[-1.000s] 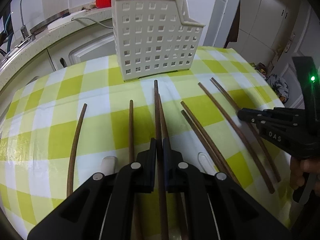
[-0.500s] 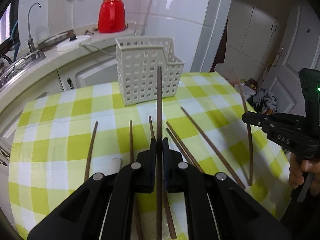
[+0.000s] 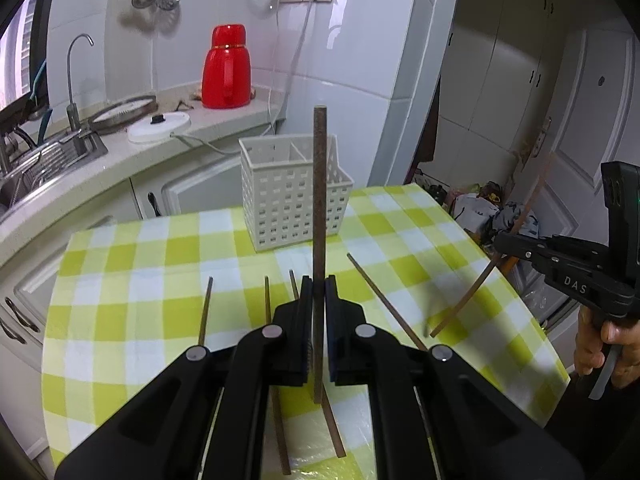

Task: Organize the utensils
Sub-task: 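Lift the held chopsticks upright with both tools and carry them over the white caddy, then lower the chopsticks into the caddy and open both tools, then move both tools back down to the remaining chopsticks on the cloth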

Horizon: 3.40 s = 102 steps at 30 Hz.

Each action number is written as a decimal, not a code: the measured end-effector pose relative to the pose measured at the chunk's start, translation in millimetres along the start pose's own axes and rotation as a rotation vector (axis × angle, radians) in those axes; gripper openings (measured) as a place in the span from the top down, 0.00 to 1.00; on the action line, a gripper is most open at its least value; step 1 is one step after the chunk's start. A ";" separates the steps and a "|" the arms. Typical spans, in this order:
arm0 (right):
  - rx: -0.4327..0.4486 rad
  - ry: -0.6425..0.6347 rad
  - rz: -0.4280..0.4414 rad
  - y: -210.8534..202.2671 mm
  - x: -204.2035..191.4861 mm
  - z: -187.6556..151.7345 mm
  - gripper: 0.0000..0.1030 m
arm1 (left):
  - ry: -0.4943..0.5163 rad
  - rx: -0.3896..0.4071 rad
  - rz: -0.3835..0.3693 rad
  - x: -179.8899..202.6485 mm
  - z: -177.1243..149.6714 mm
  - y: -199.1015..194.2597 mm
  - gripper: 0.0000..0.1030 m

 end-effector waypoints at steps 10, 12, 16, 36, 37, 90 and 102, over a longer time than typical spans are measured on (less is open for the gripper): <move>0.061 -0.023 0.040 -1.5 3.5 79.9 0.93 | 0.014 0.096 -0.012 8.5 85.8 -18.5 0.94; 0.079 -0.035 0.035 2.7 3.7 104.5 0.93 | 0.022 0.119 -0.002 10.4 107.8 -20.1 0.94; 0.121 -0.051 0.033 10.3 2.9 148.4 0.93 | 0.032 0.167 0.018 13.2 153.7 -19.3 0.94; 0.013 -0.044 0.059 143.9 7.0 192.0 0.93 | -0.057 0.124 0.088 -27.8 210.5 115.1 0.94; 0.004 -0.045 0.060 147.5 7.2 188.6 0.93 | -0.060 0.111 0.089 -29.7 205.2 122.1 0.94; -0.150 0.071 -0.067 93.9 18.4 -70.9 0.46 | -0.090 0.032 0.185 -71.6 -39.9 7.6 0.49; -0.201 0.026 -0.060 120.2 1.6 -76.9 0.46 | -0.050 -0.099 0.108 -47.3 -68.7 55.2 0.64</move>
Point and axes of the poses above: each gripper's, at about its wrist camera, not at the fingertips, and y roughly the way its jaws point, x to its right, z to its top, the point moved 4 cm from there along y, roughly the way its jaws point, and after that the axes turned 7 degrees about -y, right-handed, at the moved point
